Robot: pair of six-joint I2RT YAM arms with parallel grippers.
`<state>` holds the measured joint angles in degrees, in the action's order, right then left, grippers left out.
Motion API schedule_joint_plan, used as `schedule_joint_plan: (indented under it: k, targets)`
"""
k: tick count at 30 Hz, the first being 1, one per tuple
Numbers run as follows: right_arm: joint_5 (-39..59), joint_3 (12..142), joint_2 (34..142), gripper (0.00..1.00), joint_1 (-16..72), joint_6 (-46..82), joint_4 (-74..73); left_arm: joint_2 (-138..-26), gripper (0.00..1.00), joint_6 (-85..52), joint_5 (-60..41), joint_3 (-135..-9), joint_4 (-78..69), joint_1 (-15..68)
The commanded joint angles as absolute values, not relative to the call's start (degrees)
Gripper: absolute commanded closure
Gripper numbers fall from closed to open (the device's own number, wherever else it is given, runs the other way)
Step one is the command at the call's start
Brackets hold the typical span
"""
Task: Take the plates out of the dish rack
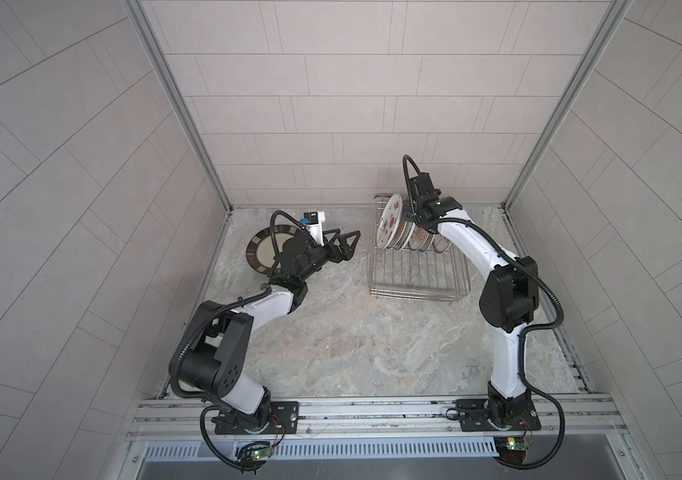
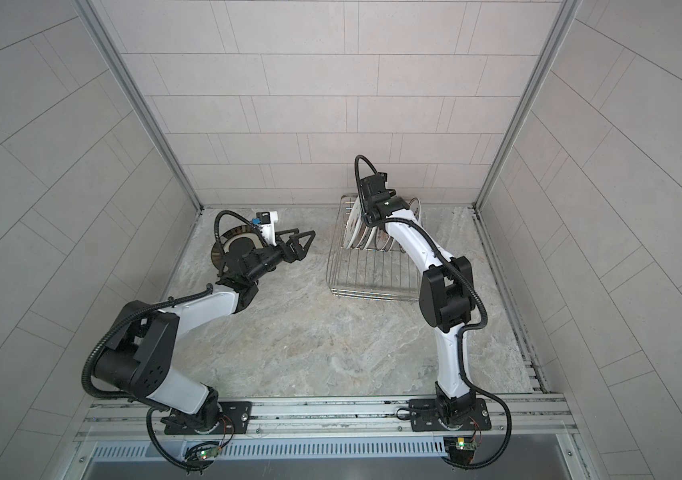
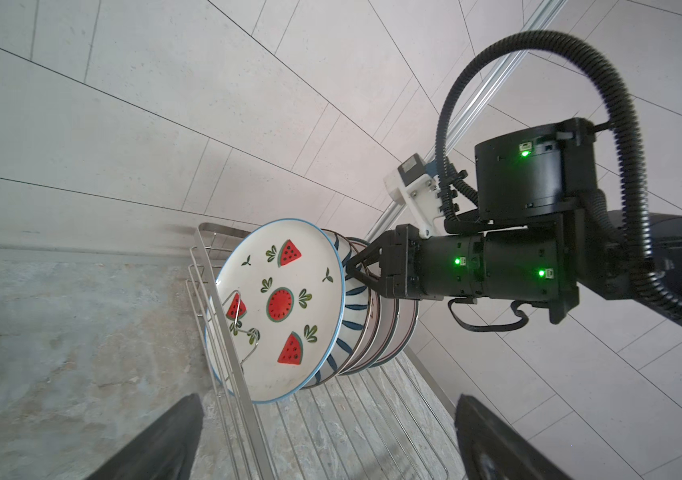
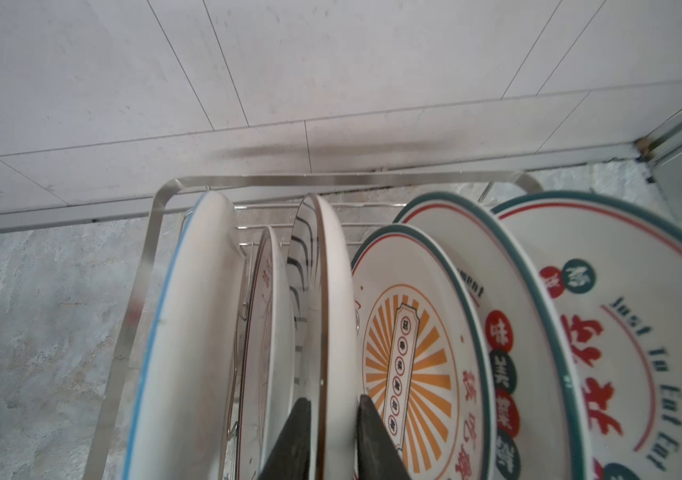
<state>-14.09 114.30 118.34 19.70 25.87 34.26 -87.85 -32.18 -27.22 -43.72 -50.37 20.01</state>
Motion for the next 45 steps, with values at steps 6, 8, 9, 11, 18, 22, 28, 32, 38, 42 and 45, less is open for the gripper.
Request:
schedule_joint_plan:
  k: [6,8,9,11,18,22,28,32,38,42,45]
  targets:
    - [-19.0,120.6,123.1,0.75,20.7,26.4,39.6,-83.9,0.0,-29.6,-24.5,-40.9,-47.0,20.1]
    - [-19.6,120.8,123.4,0.75,20.7,26.6,40.1,-82.9,0.0,-29.4,-23.7,-40.1,-46.5,20.1]
    - [-20.0,120.9,123.4,0.75,20.7,26.6,40.4,-82.6,0.0,-29.2,-23.2,-39.8,-46.2,20.1]
    - [-21.5,120.9,123.1,0.75,20.7,26.5,40.8,-81.6,0.0,-28.9,-22.6,-39.0,-45.7,20.1]
    - [-22.6,119.0,119.4,0.69,21.1,24.0,39.5,-81.0,0.0,-29.0,-22.1,-38.5,-46.2,20.2]
    - [-24.4,117.5,117.9,0.69,21.3,24.1,40.2,-82.5,0.0,-30.3,-23.5,-39.3,-47.8,20.4]
    - [-23.9,117.6,119.6,0.68,20.8,23.9,41.0,-83.5,0.0,-30.7,-23.4,-39.0,-48.9,21.5]
    - [-24.4,118.0,120.1,0.62,20.7,24.2,41.0,-84.1,0.01,-30.6,-23.3,-39.1,-48.8,22.4]
    - [-24.3,116.0,116.1,0.56,21.2,23.0,39.1,-84.4,0.02,-30.1,-22.5,-39.5,-48.5,23.4]
    - [-25.9,113.8,113.6,0.63,21.1,22.6,38.1,-84.5,0.02,-30.1,-22.4,-39.4,-48.7,23.6]
    - [-25.6,113.1,113.1,0.65,21.1,22.4,37.9,-84.3,0.02,-30.1,-22.3,-39.1,-48.6,23.8]
